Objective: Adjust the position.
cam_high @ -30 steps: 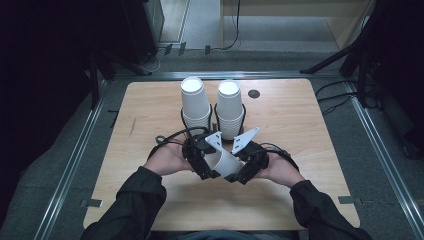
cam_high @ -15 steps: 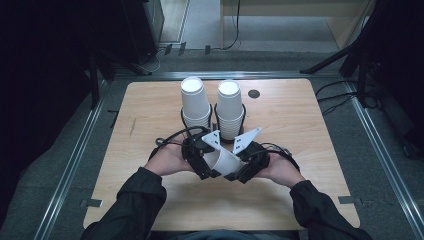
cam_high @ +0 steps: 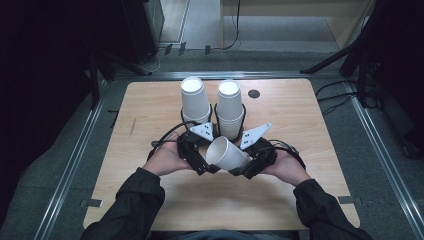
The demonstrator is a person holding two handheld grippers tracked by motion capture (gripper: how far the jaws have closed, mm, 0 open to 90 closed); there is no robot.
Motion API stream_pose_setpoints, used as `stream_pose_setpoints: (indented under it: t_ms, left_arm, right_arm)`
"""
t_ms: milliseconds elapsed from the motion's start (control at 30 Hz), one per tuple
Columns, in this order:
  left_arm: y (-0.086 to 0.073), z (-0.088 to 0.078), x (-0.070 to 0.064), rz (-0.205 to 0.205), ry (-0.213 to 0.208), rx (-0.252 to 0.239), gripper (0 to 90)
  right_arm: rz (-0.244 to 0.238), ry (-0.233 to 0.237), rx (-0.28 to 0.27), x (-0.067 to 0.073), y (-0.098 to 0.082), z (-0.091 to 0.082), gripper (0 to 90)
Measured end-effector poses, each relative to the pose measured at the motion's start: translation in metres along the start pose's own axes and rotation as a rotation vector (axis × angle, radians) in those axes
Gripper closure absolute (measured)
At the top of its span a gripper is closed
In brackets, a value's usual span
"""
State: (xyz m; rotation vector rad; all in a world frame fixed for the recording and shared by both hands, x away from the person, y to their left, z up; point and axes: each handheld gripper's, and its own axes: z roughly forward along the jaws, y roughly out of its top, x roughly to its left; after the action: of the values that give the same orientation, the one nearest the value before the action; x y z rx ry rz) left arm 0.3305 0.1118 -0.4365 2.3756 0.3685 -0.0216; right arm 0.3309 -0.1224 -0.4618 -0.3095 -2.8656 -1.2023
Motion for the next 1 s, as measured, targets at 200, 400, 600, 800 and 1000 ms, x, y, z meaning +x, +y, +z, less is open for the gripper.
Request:
stream_pose_setpoints:
  t_ms: [200, 400, 600, 800, 1000]
  left_arm:
    - [-0.006, -0.006, 0.003, -0.033, 0.002, -0.048, 0.0]
    - [-0.012, -0.009, 0.004, -0.055, 0.017, -0.085, 0.0]
    - [-0.016, -0.013, 0.005, -0.098, -0.003, -0.160, 0.0]
    - [-0.017, -0.013, 0.003, -0.108, -0.003, -0.192, 0.0]
    - [-0.014, -0.010, -0.002, -0.124, -0.017, -0.236, 0.0]
  right_arm:
    - [0.009, -0.010, -0.031, -0.003, -0.001, -0.008, 22.0]
    - [0.018, -0.020, -0.061, -0.004, -0.002, -0.016, 22.0]
    - [0.030, -0.030, -0.092, -0.004, -0.002, -0.026, 22.0]
    - [0.027, -0.028, -0.132, -0.004, 0.000, -0.031, 21.9]
    - [0.018, -0.007, -0.149, -0.003, 0.004, -0.027, 21.9]
